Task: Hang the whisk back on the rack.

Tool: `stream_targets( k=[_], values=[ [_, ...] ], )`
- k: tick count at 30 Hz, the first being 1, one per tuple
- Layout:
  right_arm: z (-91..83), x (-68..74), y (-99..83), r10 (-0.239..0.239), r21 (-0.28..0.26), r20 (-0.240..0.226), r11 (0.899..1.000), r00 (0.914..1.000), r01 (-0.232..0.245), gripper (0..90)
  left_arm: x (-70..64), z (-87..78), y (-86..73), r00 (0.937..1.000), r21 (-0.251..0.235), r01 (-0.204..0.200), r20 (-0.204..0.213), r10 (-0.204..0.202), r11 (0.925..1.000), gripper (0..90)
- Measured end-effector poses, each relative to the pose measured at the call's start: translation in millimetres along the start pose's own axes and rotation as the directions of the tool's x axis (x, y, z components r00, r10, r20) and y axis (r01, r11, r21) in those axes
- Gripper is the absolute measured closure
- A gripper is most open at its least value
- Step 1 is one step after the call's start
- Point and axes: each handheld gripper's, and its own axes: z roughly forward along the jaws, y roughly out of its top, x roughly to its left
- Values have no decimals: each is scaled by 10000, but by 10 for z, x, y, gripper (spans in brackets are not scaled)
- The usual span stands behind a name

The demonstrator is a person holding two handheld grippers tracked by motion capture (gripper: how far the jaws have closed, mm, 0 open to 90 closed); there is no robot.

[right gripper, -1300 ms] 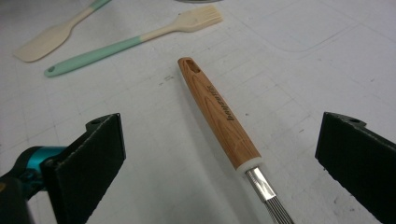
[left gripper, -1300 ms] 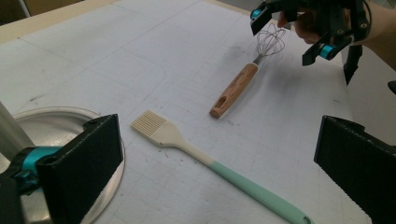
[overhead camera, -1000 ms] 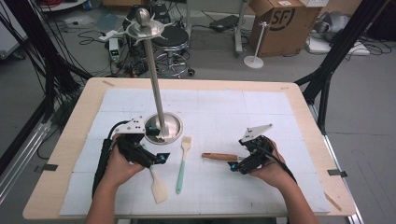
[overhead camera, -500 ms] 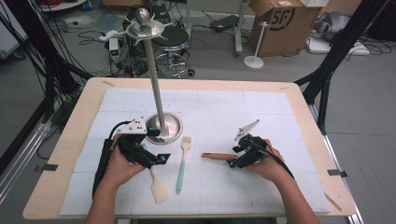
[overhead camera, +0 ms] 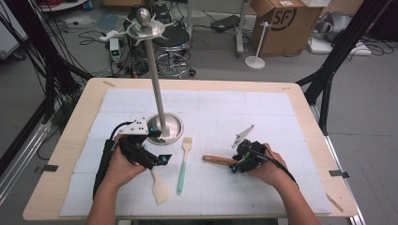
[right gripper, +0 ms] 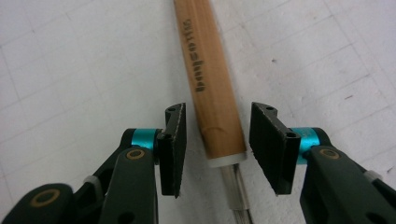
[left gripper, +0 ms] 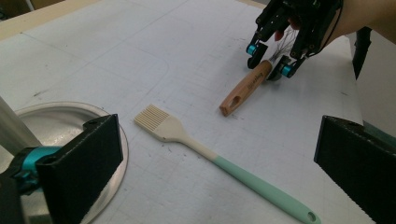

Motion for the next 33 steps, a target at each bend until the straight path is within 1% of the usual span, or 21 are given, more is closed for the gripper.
stream_targets(
  k=[1, 5, 11, 13, 15, 16, 17, 21, 22, 24, 28, 30, 31, 32, 33],
  values=[
    [11, -5, -2, -26, 89, 64, 10000, 10000, 25, 587, -1, 1, 0, 10000, 0, 6, 0, -6, 10000, 17],
    [3, -10, -7, 38, 83, -1, 10000, 10000, -38, 602, -1, -1, -1, 10000, -10, 41, 5, -41, 10000, 17],
    [12, 19, -1, -135, 160, 270, 9998, 9995, 131, 623, -1, 4, -2, 10000, 45, 51, -27, -50, 10000, 17],
    [11, 21, 3, -122, 181, 274, 9998, 9996, 117, 632, -3, 5, -3, 10000, 47, 68, -49, -68, 10000, 17],
    [7, 27, 13, -211, 291, 324, 9994, 9993, 202, 653, -2, 4, -2, 10000, 60, 76, -33, -76, 10000, 17],
    [7, 40, 18, -159, 353, 310, 9993, 9994, 148, 654, -4, 4, -2, 10000, 60, 71, -54, -70, 10000, 17],
    [10, 38, 21, -253, 350, 358, 9991, 9990, 240, 655, -3, 2, 0, 10000, 60, 58, -35, -58, 10000, 17],
    [10, 57, 22, -266, 386, 382, 9989, 9989, 251, 667, -4, 2, 0, 10000, 83, 44, -36, -43, 10000, 17],
    [6, 59, 24, -350, 428, 423, 9985, 9985, 332, 673, -4, 2, 0, 10000, 98, 28, -35, -27, 9999, 17],
    [8, 67, 21, -376, 409, 324, 9985, 9988, 363, 687, -4, 5, 0, 10000, 98, 19, -8, -19, 9999, 17],
    [0, 87, 18, -494, 460, -55, 9977, 9988, 496, 714, -9, 3, -1, 10000, 98, 48, -19, -48, 9999, 17],
    [0, 100, 18, -527, 434, -93, 9976, 9986, 531, 716, -9, -1, 0, 10000, 70, 74, -16, -74, 9999, 17],
    [-6, 101, 20, -562, 395, -241, 9976, 9981, 571, 716, -9, -4, -1, 9999, 86, 100, -41, -99, 9999, 17],
    [-16, 111, 20, -491, 262, -397, 9984, 9980, 502, 717, -7, -5, -2, 10000, 90, 92, -40, -91, 9999, 17],
    [-39, 111, 24, -545, 86, -422, 9985, 9976, 549, 717, -6, -6, -2, 10000, 95, 91, -33, -91, 9999, 17]
  ],
)
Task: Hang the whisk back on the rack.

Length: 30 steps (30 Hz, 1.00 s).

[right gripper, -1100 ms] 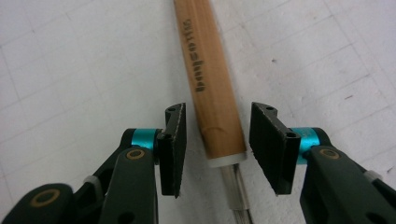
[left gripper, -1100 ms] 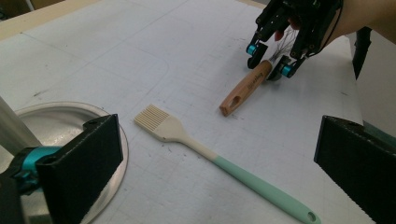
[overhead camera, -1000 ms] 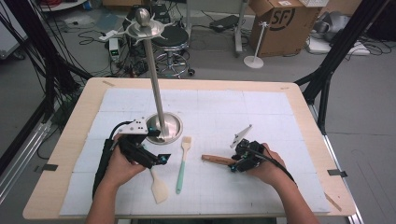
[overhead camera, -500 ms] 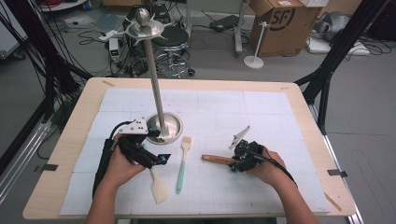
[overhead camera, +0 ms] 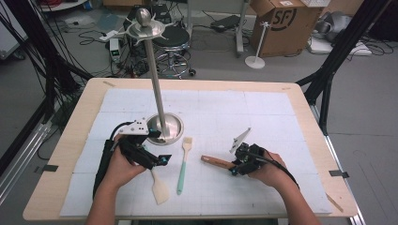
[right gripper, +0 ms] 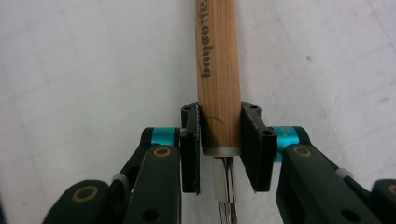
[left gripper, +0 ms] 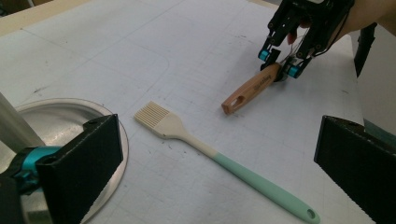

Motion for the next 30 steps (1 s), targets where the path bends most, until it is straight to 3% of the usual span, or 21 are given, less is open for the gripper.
stream_targets(
  k=[5, 10, 13, 15, 19, 20, 22, 23, 27, 30],
  values=[
    [-181, -27, -3, 165, -1452, -336, 9892, 9993, -212, 717, 4, 4, -2, 10000, -3, -1, -8, 1, 10000, 17],
    [-371, -37, 10, 243, -2879, -594, 9568, 9979, -405, 717, 1, -2, -1, 10000, 24, 21, -72, -21, 10000, 17],
    [-462, -36, 51, 174, -3437, -611, 9383, 9980, -375, 717, 2, -9, 1, 9999, 51, 9, -116, -9, 10000, 17],
    [-518, -44, 97, 68, -3758, -608, 9262, 9981, -292, 717, 3, -16, 2, 9999, 14, 7, -100, -7, 10000, 17],
    [-652, -56, 245, -217, -4117, -534, 9113, 9983, -22, 717, 1, -19, 2, 9999, 1, 10, -105, -10, 10000, 17],
    [-711, -59, 325, -380, -4319, -504, 9019, 9980, 126, 717, 1, -20, 2, 9999, 1, 7, -107, -7, 10000, 17],
    [-738, -62, 365, -459, -4405, -545, 8976, 9975, 173, 717, 1, -23, 3, 10000, -26, 9, -94, -9, 10000, 17],
    [-783, -70, 444, -562, -4576, -611, 8889, 9966, 221, 717, 2, -26, 3, 9999, -36, 18, -100, -18, 10000, 17],
    [-836, -81, 556, -760, -4730, -485, 8800, 9959, 441, 717, 8, -35, 0, 9999, -54, 38, -124, -39, 10000, 17],
    [-854, -92, 635, -890, -4887, -644, 8712, 9940, 463, 718, 10, -41, 1, 9999, -86, 50, -145, -51, 10000, 17]
  ],
)
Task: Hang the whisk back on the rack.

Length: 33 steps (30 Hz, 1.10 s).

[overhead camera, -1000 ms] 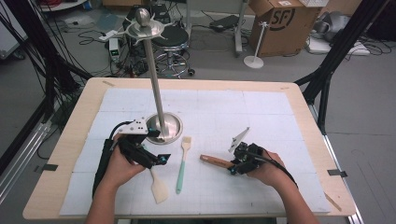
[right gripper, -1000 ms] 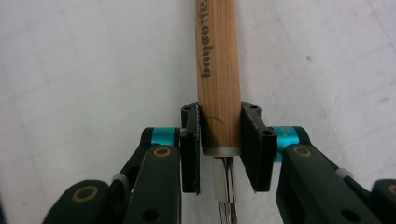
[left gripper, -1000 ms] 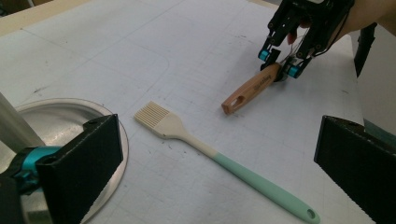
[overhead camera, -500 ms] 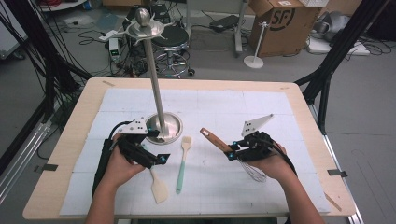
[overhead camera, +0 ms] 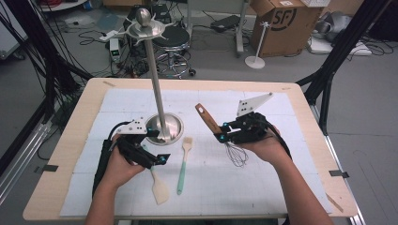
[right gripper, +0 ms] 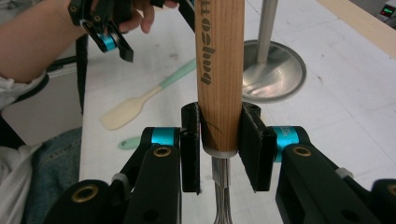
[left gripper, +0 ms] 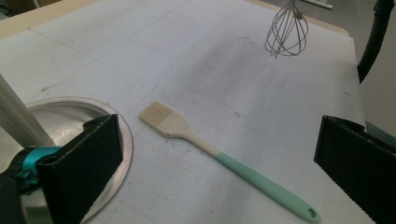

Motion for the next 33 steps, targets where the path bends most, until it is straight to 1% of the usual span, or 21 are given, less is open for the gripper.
stream_targets(
  k=[1, 2, 3, 4, 5, 9, 10, 13, 16, 22, 24, 25, 29, 30, 32, 33],
  values=[
    [10, -2, 17, -8, 15, -66, 10000, 10000, 8, 718, 1, 0, 0, 10000, -11, -12, 18, 12, 10000, 17],
    [14, 0, 32, 80, 50, -99, 10000, 9999, -80, 718, 4, -2, 0, 10000, -15, -28, 42, 28, 10000, 17],
    [30, -13, 36, -3, -25, -176, 10000, 9998, 3, 718, 3, -3, 0, 10000, -30, -24, 47, 24, 10000, 17],
    [34, -11, 41, 93, -1, -273, 10000, 9996, -93, 718, 1, -3, 1, 10000, -58, -8, 59, 8, 10000, 17],
    [37, -21, 45, 44, -16, -305, 10000, 9995, -44, 718, 1, -2, 1, 10000, -64, -3, 62, 4, 10000, 17],
    [42, -48, 53, 132, -92, -592, 9999, 9982, -138, 718, -1, 6, 0, 10000, 27, -13, 62, 13, 10000, 17],
    [47, -58, 58, 51, -33, -662, 10000, 9978, -54, 718, -1, 8, 0, 10000, 26, -28, 77, 27, 10000, 17],
    [56, -65, 84, 27, 95, -740, 10000, 9973, -20, 717, 2, 8, 0, 10000, 34, -29, 43, 29, 10000, 17],
    [65, -83, 127, -146, 262, -819, 9995, 9965, 168, 717, 3, 11, -2, 10000, 61, -17, 36, 17, 10000, 17],
    [78, -119, 256, -341, 268, -1135, 9989, 9929, 374, 717, 4, 13, -2, 10000, 61, -19, 52, 18, 10000, 17],
    [84, -131, 297, -293, 282, -1235, 9991, 9919, 330, 718, 4, 5, -3, 10000, 50, 24, 57, -24, 10000, 17],
    [92, -147, 313, -373, 162, -1214, 9991, 9919, 396, 717, 3, 4, -5, 10000, -1, 60, 65, -60, 10000, 17],
    [111, -181, 369, -230, 65, -1308, 9997, 9911, 241, 718, 11, -6, -3, 10000, 9, 9, 83, -9, 10000, 17],
    [120, -195, 384, -310, -48, -1307, 9995, 9909, 306, 718, 11, -6, -4, 10000, 10, 8, 86, -8, 10000, 17],
    [134, -203, 414, -243, -132, -1413, 9997, 9897, 227, 718, 12, -6, -4, 9999, 1, 19, 107, -19, 10000, 17],
    [138, -205, 432, -278, -126, -1388, 9996, 9899, 262, 717, 11, -6, -5, 9999, -33, 26, 126, -26, 10000, 17]
  ],
)
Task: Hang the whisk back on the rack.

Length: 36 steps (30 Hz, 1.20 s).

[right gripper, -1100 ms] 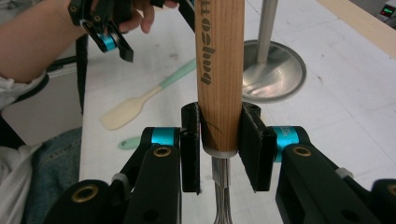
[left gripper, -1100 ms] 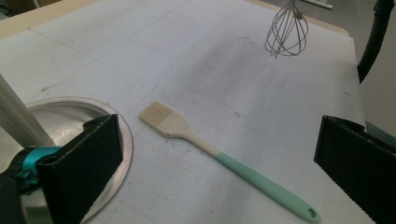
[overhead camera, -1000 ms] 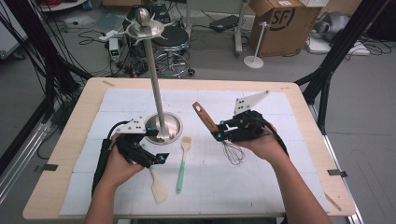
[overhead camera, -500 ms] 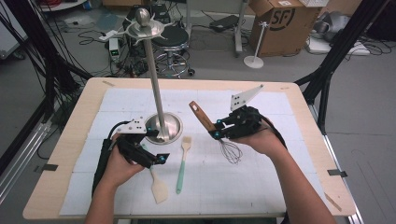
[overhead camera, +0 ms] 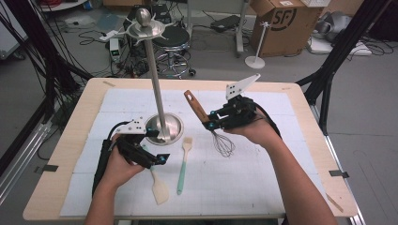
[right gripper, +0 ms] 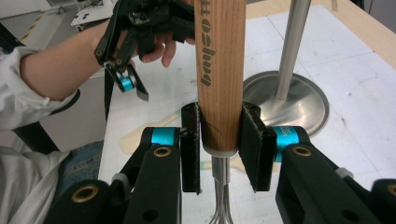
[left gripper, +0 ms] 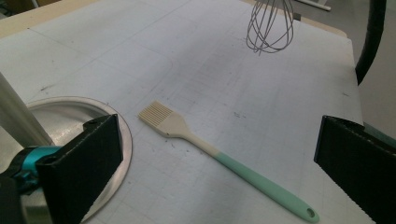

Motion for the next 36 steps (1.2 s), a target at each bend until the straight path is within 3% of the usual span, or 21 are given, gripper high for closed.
stream_targets(
  k=[13, 28, 36],
  values=[
    [69, -17, 276, -432, -513, -87, 9978, 9990, 427, 717, -1, 4, 1, 10000, 11, 7, 43, -7, 10000, 17],
    [76, -16, 759, -865, -496, 141, 9950, 9961, 871, 717, 0, -4, 2, 10000, -75, 26, 69, -25, 10000, 17],
    [103, -47, 913, -811, -722, 188, 9940, 9965, 822, 717, -2, -5, 3, 9999, -106, 28, 116, -27, 9999, 17]
  ],
)
